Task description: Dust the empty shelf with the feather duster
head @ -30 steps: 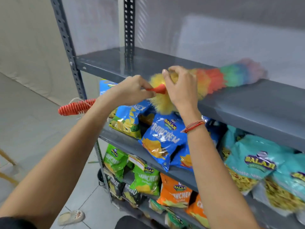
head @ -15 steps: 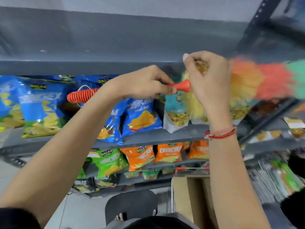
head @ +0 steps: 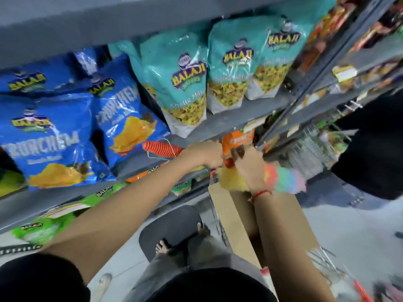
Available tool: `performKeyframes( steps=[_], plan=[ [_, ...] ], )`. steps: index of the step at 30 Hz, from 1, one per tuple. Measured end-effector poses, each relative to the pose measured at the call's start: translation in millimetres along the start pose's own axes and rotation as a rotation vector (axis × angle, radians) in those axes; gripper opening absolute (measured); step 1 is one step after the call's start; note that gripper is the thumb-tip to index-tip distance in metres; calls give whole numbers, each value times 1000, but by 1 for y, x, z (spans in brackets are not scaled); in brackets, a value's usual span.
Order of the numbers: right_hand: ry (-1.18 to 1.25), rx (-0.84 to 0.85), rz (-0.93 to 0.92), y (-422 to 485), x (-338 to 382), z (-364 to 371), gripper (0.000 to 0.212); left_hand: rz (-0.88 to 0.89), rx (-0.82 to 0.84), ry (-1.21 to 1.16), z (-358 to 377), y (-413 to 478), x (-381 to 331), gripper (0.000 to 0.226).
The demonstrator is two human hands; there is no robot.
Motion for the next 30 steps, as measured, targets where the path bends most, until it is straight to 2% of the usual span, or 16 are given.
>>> performKeyframes(
  steps=[4, 8, 11, 15, 17, 19, 25, 30],
  plan=[
    [-16, 96, 153, 10, -62, 47, 30, -68, 73, 33, 44, 51, 13, 31],
    [-49, 181, 227, 15, -102, 81, 31, -97, 124, 104, 84, 92, 22, 30],
    [-88, 206, 283, 15, -119, 95, 33, -112, 193, 102, 109, 113, 25, 30],
    [-90, 244, 357, 15, -139, 109, 32, -114, 375, 131, 143, 134, 27, 32],
    [-92, 263, 397, 17, -146, 113, 32, -130, 397, 167, 148, 140, 33, 36],
    [-93, 274, 421, 19, -150, 114, 32, -123, 383, 174, 151, 147, 36, 43],
    [-132, 293, 389, 24, -146, 112, 32, -63, 293, 143, 140, 155, 33, 24],
    [-154, 251, 297, 27, -120, 106, 31, -45, 159, 106, 117, 137, 41, 26]
  ],
)
Point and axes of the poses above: each hand's wrist, its own y-axis towards the middle knuckle, its own z-axis out of the palm, x = y × z, the point moved 6 cm from there along y, towards the middle knuckle, and after that the axes turned 4 degrees about x, right-handed, at the moved point
